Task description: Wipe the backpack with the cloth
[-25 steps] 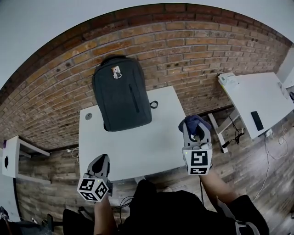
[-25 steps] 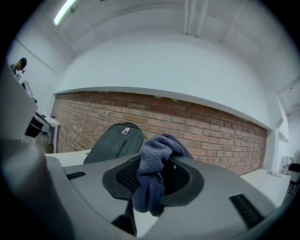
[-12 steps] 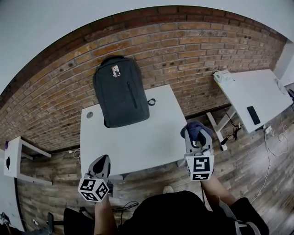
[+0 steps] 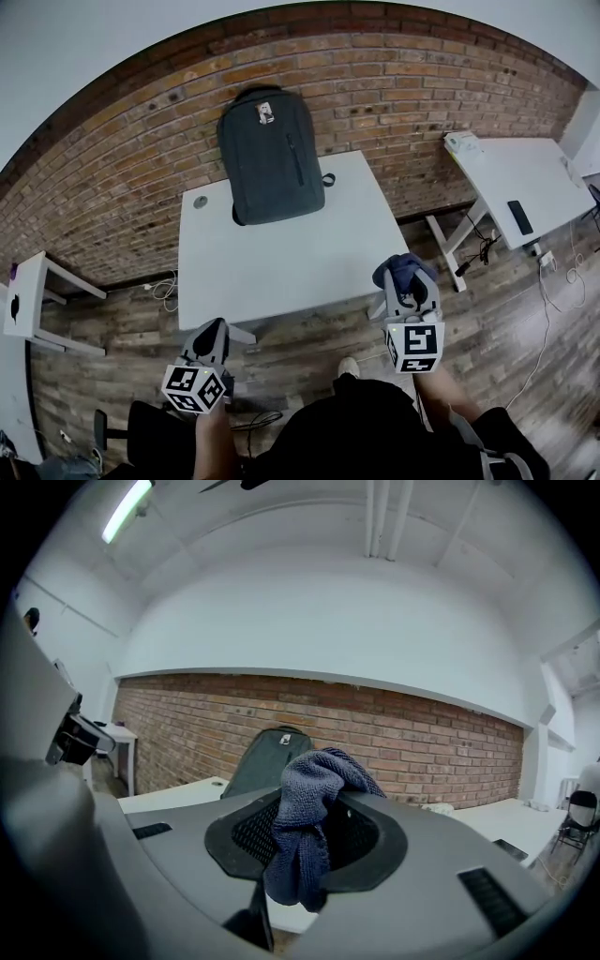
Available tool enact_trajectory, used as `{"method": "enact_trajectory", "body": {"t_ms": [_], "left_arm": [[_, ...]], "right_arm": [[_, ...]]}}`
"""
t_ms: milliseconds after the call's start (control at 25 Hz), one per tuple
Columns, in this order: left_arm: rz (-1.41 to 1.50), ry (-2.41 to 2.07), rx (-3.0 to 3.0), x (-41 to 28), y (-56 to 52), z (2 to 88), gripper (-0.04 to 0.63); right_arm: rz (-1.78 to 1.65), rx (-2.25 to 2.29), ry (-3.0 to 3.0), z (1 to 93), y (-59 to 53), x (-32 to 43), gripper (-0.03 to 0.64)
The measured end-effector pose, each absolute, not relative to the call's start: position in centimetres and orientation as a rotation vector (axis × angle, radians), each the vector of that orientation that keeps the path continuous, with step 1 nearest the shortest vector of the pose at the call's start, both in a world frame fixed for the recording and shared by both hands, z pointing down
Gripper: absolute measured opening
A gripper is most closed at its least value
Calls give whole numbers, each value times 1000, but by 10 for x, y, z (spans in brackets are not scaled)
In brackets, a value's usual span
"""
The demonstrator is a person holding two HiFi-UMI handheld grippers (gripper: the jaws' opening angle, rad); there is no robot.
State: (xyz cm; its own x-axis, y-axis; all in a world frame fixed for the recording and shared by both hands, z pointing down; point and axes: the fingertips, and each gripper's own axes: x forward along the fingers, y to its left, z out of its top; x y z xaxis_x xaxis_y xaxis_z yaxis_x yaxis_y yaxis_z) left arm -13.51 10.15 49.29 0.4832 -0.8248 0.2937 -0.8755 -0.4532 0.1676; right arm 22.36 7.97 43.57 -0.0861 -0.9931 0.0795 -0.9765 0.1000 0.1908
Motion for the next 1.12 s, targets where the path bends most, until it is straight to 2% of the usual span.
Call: {"method": "enact_trajectory", "body": {"t_ms": [520,1120], "left_arm": [[199,-1455,2398,-253,243,507,-3],[143,-1423,2422,-266,315,501,-3]], "right_arm": [[-48,2072,-2107,439,214,152,106],[-86,2029,-2073,433,302,131,105]]}}
